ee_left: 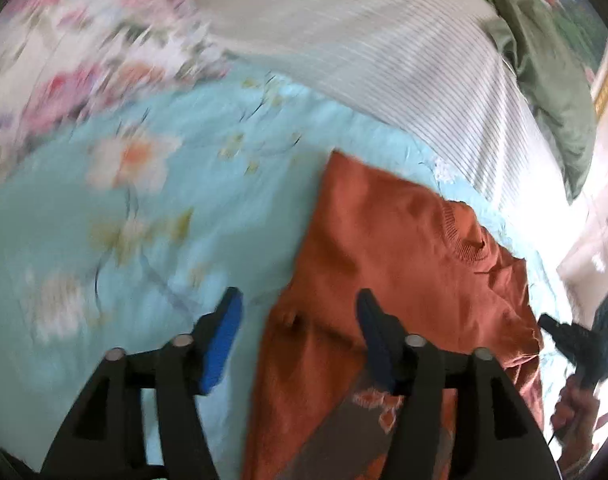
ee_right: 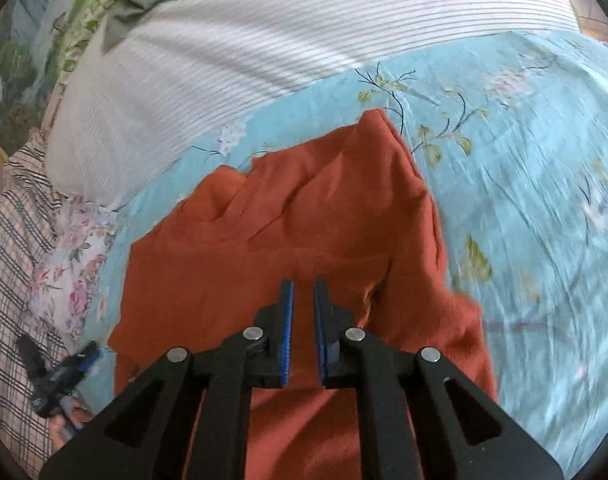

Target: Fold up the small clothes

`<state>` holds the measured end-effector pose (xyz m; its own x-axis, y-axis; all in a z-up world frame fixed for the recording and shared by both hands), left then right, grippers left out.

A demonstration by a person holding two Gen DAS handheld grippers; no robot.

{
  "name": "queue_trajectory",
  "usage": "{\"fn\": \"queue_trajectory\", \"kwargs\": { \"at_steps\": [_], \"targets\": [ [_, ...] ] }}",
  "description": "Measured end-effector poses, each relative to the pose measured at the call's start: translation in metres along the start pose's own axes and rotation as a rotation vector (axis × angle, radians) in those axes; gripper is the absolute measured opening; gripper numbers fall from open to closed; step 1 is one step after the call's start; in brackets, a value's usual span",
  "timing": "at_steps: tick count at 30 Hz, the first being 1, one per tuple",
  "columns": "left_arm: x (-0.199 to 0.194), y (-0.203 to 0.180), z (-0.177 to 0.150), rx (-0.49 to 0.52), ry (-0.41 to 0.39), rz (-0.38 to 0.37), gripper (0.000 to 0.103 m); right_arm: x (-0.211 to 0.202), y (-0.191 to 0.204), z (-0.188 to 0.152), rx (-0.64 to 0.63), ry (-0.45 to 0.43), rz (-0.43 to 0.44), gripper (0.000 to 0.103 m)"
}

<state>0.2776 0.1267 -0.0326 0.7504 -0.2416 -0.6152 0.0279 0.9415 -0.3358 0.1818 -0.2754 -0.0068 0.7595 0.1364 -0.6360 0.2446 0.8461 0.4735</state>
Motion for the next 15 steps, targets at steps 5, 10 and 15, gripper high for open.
{"fn": "queue_trajectory", "kwargs": {
  "at_steps": [5,10,15],
  "targets": [
    [0.072,-0.009,0.044,0.047,0.072,0.061,0.082,0.037,-0.009,0.038,-0.026,0.037,0.000,0.054],
    [0.143,-0.017,0.075,0.035,0.167,0.028,0.082,0.069,0.010,0.080,-0.210,0.024,-0.017,0.060],
    [0.185,-0.035,0.084,0.143,0.188,0.058,0.074,0.119,0.025,0.112,-0.429,0.057,-0.049,0.073]
  ]
}}
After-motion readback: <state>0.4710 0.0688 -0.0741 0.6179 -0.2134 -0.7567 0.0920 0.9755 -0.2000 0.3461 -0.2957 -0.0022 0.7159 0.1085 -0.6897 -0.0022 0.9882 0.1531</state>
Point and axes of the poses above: each gripper's, at about its wrist camera, not at the fingertips, and x roughly the way its jaws point, y to its left, z to its top, the point moved 1 cm from there along x, roughly the way its jaws point, and after that the axes turned 8 degrees about -y, right-handed, at the moved point
